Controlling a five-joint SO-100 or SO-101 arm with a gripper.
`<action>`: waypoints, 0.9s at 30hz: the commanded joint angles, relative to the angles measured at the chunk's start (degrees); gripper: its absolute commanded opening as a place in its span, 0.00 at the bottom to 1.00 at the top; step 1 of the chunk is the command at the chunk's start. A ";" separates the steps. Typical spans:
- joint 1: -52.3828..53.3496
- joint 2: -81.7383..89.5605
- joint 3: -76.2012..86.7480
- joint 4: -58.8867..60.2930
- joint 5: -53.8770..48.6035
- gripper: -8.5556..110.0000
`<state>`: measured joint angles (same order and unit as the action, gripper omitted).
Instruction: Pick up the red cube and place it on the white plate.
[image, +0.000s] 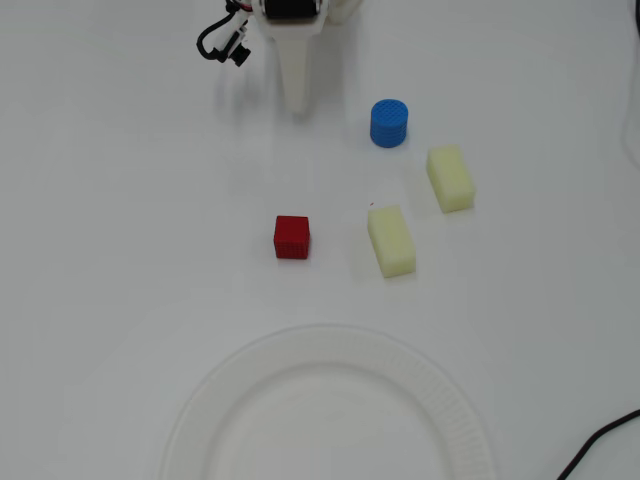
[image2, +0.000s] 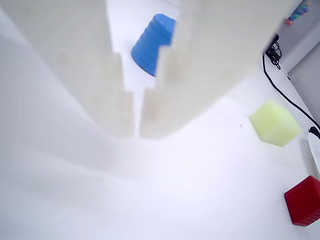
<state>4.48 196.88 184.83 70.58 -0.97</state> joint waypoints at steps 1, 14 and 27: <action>-1.49 0.35 0.26 -0.26 -0.70 0.07; -1.58 0.35 0.26 -0.26 -0.79 0.07; -3.60 -18.63 -22.24 -4.75 4.57 0.07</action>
<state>2.90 189.58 172.00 68.20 2.55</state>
